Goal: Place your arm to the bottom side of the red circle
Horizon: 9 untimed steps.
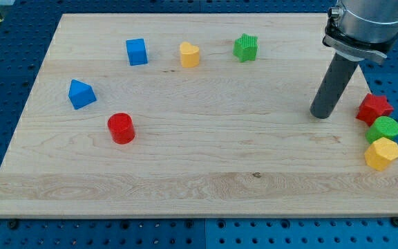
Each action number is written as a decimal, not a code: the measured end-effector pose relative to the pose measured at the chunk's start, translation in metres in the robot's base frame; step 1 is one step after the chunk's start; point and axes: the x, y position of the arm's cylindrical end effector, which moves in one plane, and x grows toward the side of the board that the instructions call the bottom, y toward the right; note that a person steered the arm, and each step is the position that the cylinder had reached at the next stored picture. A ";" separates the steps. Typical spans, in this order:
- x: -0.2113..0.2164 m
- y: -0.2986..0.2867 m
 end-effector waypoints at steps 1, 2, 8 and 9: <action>0.010 -0.016; 0.025 -0.050; 0.115 -0.192; 0.115 -0.211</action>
